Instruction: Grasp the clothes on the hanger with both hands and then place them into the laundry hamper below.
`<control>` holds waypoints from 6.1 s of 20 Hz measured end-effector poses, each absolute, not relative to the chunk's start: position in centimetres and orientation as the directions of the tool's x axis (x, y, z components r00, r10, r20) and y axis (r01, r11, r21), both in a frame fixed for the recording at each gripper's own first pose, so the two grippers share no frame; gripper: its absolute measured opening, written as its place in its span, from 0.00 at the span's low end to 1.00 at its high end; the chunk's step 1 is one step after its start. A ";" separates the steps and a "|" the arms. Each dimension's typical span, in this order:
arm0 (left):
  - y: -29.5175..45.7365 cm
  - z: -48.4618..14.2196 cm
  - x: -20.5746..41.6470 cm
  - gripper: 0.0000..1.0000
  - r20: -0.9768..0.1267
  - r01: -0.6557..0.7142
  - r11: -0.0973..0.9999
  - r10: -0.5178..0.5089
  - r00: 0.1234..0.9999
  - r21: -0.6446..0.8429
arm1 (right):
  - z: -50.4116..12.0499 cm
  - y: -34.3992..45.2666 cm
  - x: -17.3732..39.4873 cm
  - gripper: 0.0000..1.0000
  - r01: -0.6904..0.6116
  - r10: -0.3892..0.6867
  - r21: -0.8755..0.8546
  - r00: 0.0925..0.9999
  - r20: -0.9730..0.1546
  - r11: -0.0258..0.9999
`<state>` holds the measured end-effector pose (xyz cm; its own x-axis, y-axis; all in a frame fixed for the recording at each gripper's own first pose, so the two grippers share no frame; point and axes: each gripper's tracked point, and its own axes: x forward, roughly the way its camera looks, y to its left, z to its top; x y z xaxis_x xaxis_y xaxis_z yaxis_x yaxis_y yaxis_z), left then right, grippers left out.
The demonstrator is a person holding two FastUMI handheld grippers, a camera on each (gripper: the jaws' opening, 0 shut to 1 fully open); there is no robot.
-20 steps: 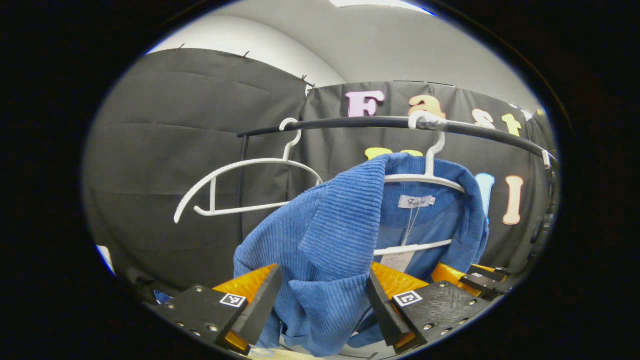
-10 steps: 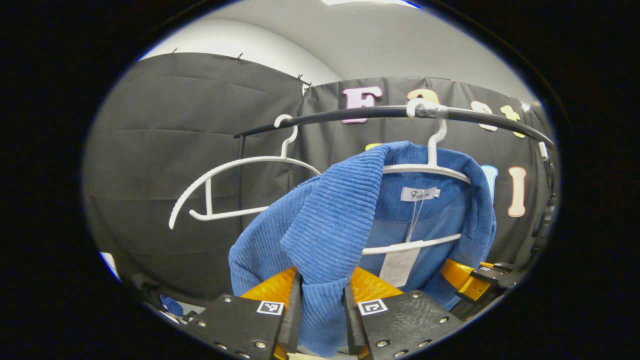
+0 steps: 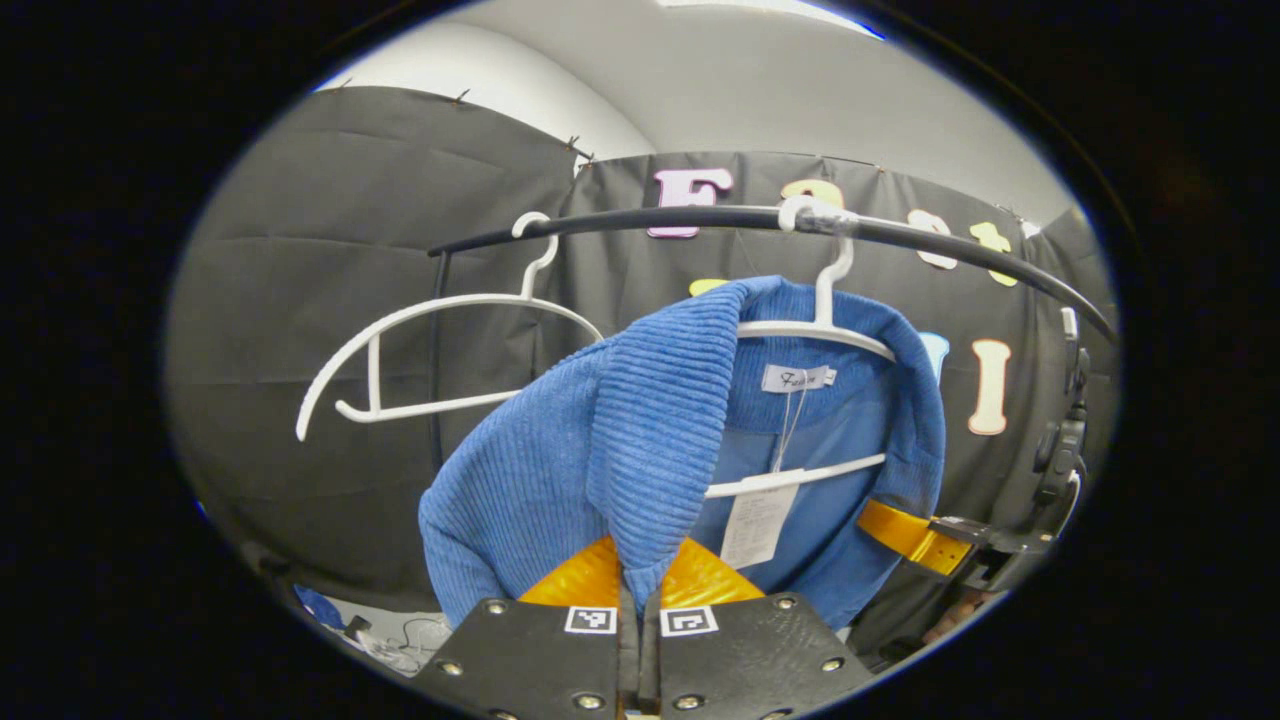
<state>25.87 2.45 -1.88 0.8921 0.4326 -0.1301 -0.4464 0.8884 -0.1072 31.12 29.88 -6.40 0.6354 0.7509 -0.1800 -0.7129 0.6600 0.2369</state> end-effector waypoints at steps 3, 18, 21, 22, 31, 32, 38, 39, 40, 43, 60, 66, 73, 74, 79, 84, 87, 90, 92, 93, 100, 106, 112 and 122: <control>2.4 -1.9 25.6 0.00 -0.128 -0.441 0.888 0.427 0.895 -0.128 | -6.3 29.8 31.0 0.00 -0.718 0.753 0.227 0.632 -0.182 0.658; 4.3 3.8 21.5 0.00 -0.030 -0.433 0.893 0.432 0.901 -0.127 | -2.5 26.4 31.9 0.00 -0.663 0.696 0.234 0.711 -0.101 0.711; 6.3 5.2 20.8 0.00 -0.009 -0.456 0.882 0.458 0.889 -0.117 | -1.1 25.9 32.8 0.00 -0.639 0.666 0.232 0.744 -0.053 0.733; 6.8 5.4 20.6 0.01 -0.004 -0.463 0.880 0.465 0.885 -0.110 | -0.6 25.7 33.3 0.00 -0.633 0.655 0.222 0.755 -0.036 0.742; 10.3 8.9 19.9 0.00 0.052 -0.497 0.865 0.500 0.864 -0.059 | 0.8 25.0 36.1 0.00 -0.571 0.581 0.260 0.812 0.043 0.779; 10.6 8.9 20.0 0.00 0.050 -0.495 0.867 0.498 0.866 -0.061 | 0.9 24.6 36.3 0.00 -0.558 0.564 0.268 0.823 0.061 0.785; 12.1 9.6 21.2 0.00 0.036 -0.423 0.906 0.422 0.906 0.019 | 1.9 23.5 37.3 0.00 -0.468 0.449 0.298 0.884 0.134 0.832; 12.5 10.2 21.5 0.00 0.040 -0.405 0.913 0.404 0.914 0.050 | 2.3 23.4 37.4 0.00 -0.451 0.426 0.300 0.893 0.147 0.841; 12.8 10.6 21.8 0.00 0.046 -0.386 0.919 0.384 0.922 0.078 | 2.7 23.4 37.8 0.00 -0.435 0.404 0.296 0.900 0.162 0.850; 14.0 10.4 23.4 0.01 0.031 -0.318 0.945 0.316 0.948 0.075 | 3.4 23.5 38.1 0.00 -0.396 0.353 0.273 0.915 0.194 0.877; 16.7 8.1 32.5 0.01 -0.022 0.018 0.998 -0.017 1.000 0.058 | 4.9 22.4 39.4 0.00 -0.186 0.128 0.189 0.951 0.283 0.964; 17.1 5.4 35.6 0.00 -0.071 0.119 0.993 -0.120 0.990 -0.006 | 5.5 22.1 39.4 0.00 -0.135 0.099 0.097 0.944 0.314 0.986; 15.3 4.1 38.1 0.00 -0.029 0.192 0.981 -0.193 0.981 -0.023 | 5.6 21.3 40.5 0.00 -0.069 0.039 0.080 0.945 0.324 0.994; 15.2 3.9 38.4 0.01 -0.033 0.193 0.981 -0.194 0.980 -0.034 | 5.3 20.9 40.9 0.00 -0.061 0.036 0.068 0.947 0.320 0.996; 15.0 1.7 39.5 0.01 -0.058 0.209 0.977 -0.211 0.976 -0.044 | 2.9 20.8 41.9 0.00 -0.037 0.038 -0.006 0.957 0.287 0.999; 14.3 0.7 40.1 0.01 -0.070 0.243 0.969 -0.245 0.967 -0.035 | -0.3 20.8 43.2 0.00 -0.043 0.048 -0.025 0.976 0.213 0.999; 14.4 0.6 39.9 0.01 -0.076 0.276 0.959 -0.281 0.957 -0.067 | -1.9 21.2 42.8 0.00 -0.064 0.071 -0.042 0.982 0.177 0.997; 14.7 -0.1 38.5 0.00 -0.074 0.297 0.950 -0.305 0.949 -0.099 | -3.2 21.8 42.4 0.00 -0.088 0.099 -0.073 0.982 0.163 0.993; 14.9 0.2 38.4 0.01 -0.068 0.317 0.945 -0.323 0.944 -0.082 | -4.0 22.3 42.1 0.00 -0.105 0.118 -0.088 0.981 0.153 0.991; 14.7 0.1 38.3 0.00 -0.071 0.329 0.942 -0.333 0.940 -0.064 | -4.2 22.4 42.0 0.00 -0.110 0.122 -0.093 0.983 0.138 0.990; 14.1 -3.0 35.7 0.03 -0.099 0.325 0.946 -0.323 0.941 0.011 | -5.7 21.7 41.6 0.00 -0.112 0.116 -0.039 0.988 0.104 0.993; 12.7 -5.3 34.1 0.00 -0.086 0.256 0.967 -0.256 0.963 -0.014 | -8.2 19.8 40.8 0.00 -0.094 0.095 -0.034 0.994 0.047 0.995; 11.2 -6.4 32.3 0.02 -0.099 0.192 0.980 -0.197 0.975 -0.058 | -11.3 17.6 38.2 0.00 -0.127 0.126 -0.044 0.991 -0.040 0.991; 9.5 -8.2 26.7 0.02 -0.151 -0.012 0.993 -0.006 0.988 -0.117 | -13.7 14.5 31.9 0.00 -0.277 0.271 -0.023 0.954 -0.128 0.961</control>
